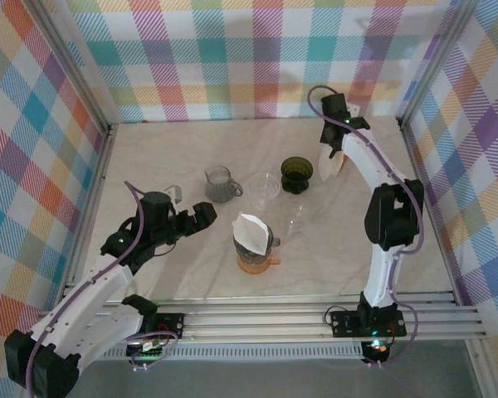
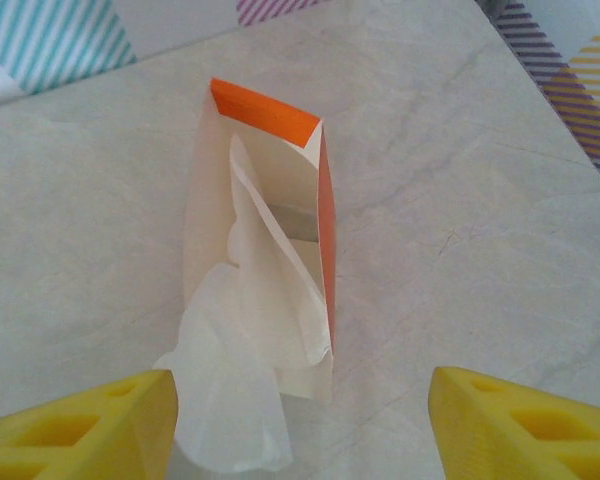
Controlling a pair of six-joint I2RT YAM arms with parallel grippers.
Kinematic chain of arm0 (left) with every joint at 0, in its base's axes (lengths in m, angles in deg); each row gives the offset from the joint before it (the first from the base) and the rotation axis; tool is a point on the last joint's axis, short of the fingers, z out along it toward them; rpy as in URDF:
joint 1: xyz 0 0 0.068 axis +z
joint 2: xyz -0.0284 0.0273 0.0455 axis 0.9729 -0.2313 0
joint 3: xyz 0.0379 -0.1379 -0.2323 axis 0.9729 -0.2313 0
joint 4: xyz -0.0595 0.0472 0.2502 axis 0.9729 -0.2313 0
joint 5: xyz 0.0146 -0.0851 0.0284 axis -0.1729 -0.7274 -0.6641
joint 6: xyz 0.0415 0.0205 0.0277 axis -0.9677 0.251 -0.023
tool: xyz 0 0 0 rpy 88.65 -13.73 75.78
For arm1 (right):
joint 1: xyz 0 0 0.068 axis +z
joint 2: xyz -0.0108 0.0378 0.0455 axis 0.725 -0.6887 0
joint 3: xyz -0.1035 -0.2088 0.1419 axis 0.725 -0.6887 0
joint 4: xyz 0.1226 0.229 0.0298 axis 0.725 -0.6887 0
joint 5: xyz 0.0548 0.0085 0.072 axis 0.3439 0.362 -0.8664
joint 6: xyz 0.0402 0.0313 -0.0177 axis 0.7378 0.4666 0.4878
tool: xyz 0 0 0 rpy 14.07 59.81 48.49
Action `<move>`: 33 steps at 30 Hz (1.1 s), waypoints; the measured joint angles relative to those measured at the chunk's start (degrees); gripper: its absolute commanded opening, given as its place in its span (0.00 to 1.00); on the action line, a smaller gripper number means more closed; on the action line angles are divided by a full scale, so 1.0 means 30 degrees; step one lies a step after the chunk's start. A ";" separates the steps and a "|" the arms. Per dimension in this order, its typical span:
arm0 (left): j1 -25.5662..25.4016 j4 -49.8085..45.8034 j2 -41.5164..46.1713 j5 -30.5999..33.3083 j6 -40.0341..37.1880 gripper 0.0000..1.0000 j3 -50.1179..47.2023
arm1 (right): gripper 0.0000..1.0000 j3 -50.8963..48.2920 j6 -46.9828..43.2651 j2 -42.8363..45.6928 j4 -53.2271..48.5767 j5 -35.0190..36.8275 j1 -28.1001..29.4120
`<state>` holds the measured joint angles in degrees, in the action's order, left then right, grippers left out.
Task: Place the coffee filter in the dripper
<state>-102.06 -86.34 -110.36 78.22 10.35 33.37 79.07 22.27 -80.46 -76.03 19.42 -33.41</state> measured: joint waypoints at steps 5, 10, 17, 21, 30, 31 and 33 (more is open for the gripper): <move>0.0000 -0.0029 0.0306 0.0029 0.0022 1.00 0.0000 | 0.42 -0.1326 0.0124 0.1173 0.0015 -0.2229 0.0007; 0.0000 -0.0073 0.0313 0.0066 0.0029 1.00 0.0000 | 0.40 -0.3162 0.0306 0.1282 -0.0255 -0.4320 0.0007; 0.0000 -0.0073 0.0277 0.0073 0.0029 1.00 0.0000 | 0.36 -0.3191 0.0911 0.0954 -0.0386 -0.6033 0.0007; 0.0000 -0.0066 0.0146 0.0073 0.0022 1.00 0.0000 | 0.34 -0.2761 0.1253 0.0029 -0.0481 -0.6164 0.0007; 0.0000 -0.0058 -0.0444 0.0073 0.0022 1.00 0.0000 | 0.34 -0.1552 0.1603 -0.1690 -0.0335 -0.5785 0.0007; 0.0000 -0.0058 -0.0503 0.0080 0.0022 1.00 0.0000 | 0.33 -0.1180 0.1625 -0.1894 -0.0328 -0.5646 0.0007; 0.0000 -0.0051 -0.0612 0.0073 0.0022 1.00 0.0007 | 0.31 -0.0532 0.1668 -0.2288 -0.0277 -0.5304 0.0000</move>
<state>-102.06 -86.50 -112.19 78.44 10.42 33.39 77.48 27.28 -87.33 -76.86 3.51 -33.41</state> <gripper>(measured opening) 0.999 0.326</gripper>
